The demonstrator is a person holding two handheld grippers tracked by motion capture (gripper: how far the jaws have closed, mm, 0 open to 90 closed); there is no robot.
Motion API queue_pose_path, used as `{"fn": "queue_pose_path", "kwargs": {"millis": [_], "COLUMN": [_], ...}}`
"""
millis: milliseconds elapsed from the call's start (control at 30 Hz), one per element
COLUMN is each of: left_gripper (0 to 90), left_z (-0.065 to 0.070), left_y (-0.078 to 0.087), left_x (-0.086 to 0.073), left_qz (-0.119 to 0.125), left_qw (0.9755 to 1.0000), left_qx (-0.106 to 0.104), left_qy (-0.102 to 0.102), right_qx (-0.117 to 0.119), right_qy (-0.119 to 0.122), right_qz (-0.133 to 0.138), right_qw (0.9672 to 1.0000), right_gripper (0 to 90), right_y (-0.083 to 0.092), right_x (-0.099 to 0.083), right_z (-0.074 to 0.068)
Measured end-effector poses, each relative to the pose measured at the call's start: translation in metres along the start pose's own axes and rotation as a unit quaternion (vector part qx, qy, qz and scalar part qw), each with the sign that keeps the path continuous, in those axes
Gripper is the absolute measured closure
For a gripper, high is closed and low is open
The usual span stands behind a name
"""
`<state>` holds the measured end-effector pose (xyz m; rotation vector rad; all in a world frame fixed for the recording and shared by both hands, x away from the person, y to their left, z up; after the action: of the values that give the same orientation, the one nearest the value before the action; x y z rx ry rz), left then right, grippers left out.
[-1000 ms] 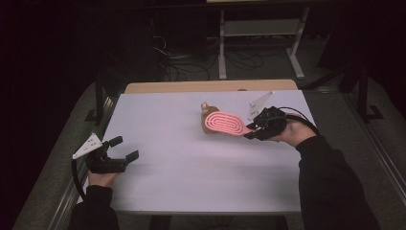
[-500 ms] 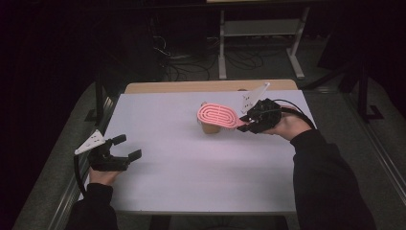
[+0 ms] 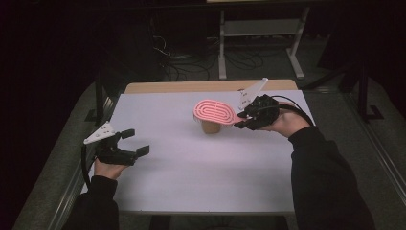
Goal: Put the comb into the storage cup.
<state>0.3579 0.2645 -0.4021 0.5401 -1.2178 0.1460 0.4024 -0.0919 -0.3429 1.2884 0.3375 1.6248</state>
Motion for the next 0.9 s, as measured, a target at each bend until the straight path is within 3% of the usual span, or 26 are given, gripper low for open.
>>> {"fn": "queue_pose_path", "kwargs": {"millis": [333, 533, 900], "left_gripper": [0.0, 0.0, 0.0], "left_z": [0.005, 0.009, 0.02], "left_y": [-0.011, -0.018, -0.044], "left_x": [0.023, 0.039, 0.064], "left_qz": [-0.008, -0.001, 0.002], "left_qw": [0.9998, 0.9995, 0.9981], "left_qx": [-0.016, -0.031, -0.061], "left_qy": [-0.006, -0.003, 0.001], "right_qx": [-0.007, -0.011, -0.021], "right_qy": [0.002, 0.001, -0.006], "right_qz": [0.01, 0.015, 0.022], "right_qw": [0.9999, 0.9998, 0.9995], "right_gripper": [68.2, 68.2, 68.2], "right_y": [0.001, -0.001, -0.009], "right_x": [0.013, 0.02, 0.031], "right_z": [0.004, 0.005, 0.007]}}
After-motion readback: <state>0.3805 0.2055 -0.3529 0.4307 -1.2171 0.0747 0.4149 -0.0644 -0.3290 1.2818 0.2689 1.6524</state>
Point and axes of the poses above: each handheld gripper's, and its own axes: y roughly backward along the jaws, x roughly out of its top, z roughly to its right, the point moved 7 cm from there along -y, roughly forward along the jaws, and after that the axes turned 14 degrees about -x, right-handed, at the moved point
